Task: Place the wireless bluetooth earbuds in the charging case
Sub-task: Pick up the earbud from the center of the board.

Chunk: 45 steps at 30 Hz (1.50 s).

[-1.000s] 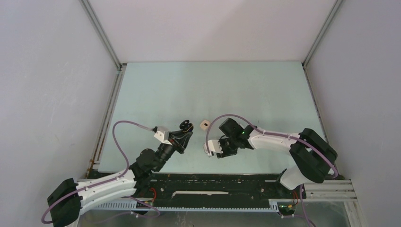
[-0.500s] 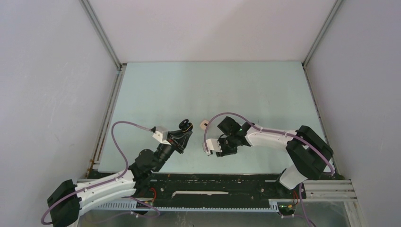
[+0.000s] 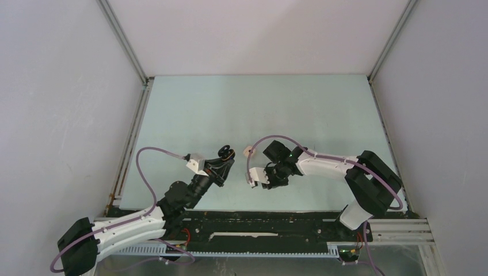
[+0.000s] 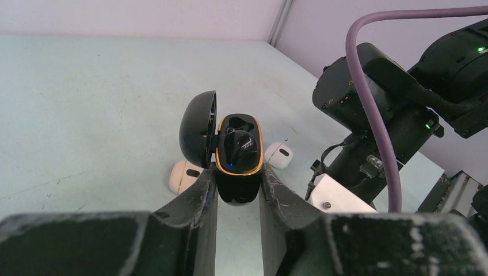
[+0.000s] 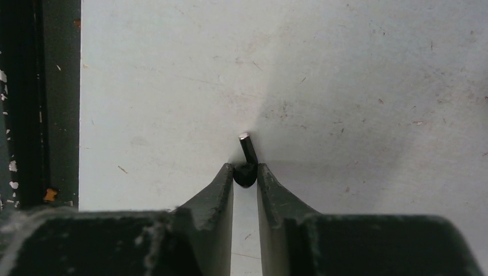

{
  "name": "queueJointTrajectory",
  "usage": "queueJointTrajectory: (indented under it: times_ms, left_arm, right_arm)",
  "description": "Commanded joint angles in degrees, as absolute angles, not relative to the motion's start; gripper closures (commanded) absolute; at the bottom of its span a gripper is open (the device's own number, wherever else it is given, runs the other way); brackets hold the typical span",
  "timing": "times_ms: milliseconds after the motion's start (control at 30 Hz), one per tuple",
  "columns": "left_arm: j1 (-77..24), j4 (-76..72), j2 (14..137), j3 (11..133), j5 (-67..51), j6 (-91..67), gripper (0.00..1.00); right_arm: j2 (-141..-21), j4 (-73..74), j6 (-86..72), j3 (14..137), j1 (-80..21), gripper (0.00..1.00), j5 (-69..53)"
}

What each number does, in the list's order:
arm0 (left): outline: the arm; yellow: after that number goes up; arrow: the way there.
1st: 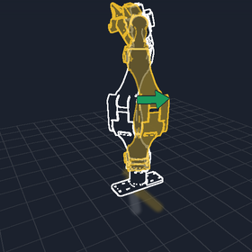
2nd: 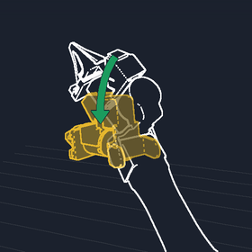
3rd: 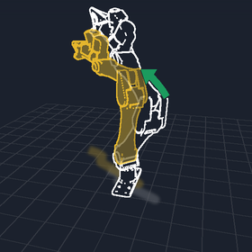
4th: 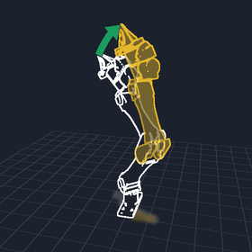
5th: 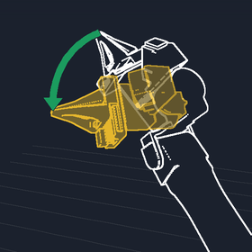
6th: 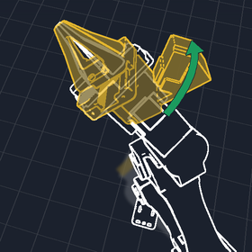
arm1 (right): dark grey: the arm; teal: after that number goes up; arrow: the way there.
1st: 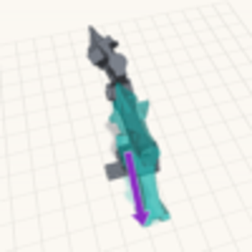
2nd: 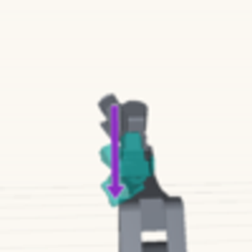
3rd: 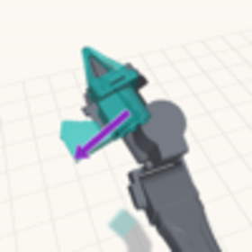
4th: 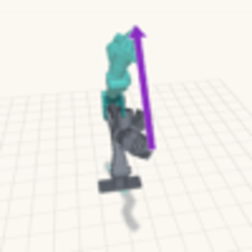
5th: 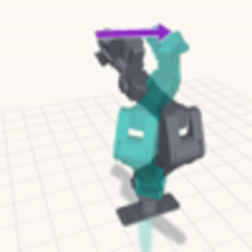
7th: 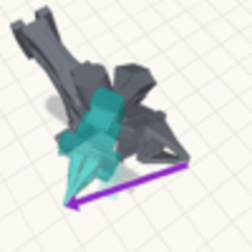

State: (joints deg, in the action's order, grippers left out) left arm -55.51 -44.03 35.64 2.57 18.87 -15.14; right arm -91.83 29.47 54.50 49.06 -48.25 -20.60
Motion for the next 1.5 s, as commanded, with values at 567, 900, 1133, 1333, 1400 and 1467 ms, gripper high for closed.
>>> queueJointTrajectory:
  times_ms: [567, 900, 1133, 1333, 1400, 1467]
  left_arm:
    - [-55.20, -46.89, 39.70, 3.40, 16.01, -15.39, 1.00]
    - [-55.20, -45.07, 38.59, 3.69, 16.35, -15.03, 0.99]
    - [-55.20, -46.81, 41.16, 4.33, 15.52, -14.85, 0.99]
    - [-55.20, -47.12, 42.07, 4.83, 15.05, -14.93, 0.99]
    - [-55.20, -47.11, 41.87, 4.63, 15.26, -15.09, 0.99]
    - [-55.20, -47.04, 41.72, 4.49, 15.34, -15.18, 0.99]
  right_arm:
    - [-90.24, 41.50, 60.99, 52.91, -45.94, 0.75, -10.01]
    - [-83.62, 38.57, 56.56, 55.24, -35.50, 0.67, -19.60]
    - [-80.65, 38.31, 48.86, 53.44, -28.12, 0.72, -28.08]
    - [-81.13, 33.80, 28.20, 53.50, -31.62, 0.74, -24.12]
    - [-82.32, 33.87, 22.99, 53.64, -35.03, 0.71, -19.31]
    - [-83.92, 34.25, 18.23, 54.06, -36.91, 0.69, -17.32]
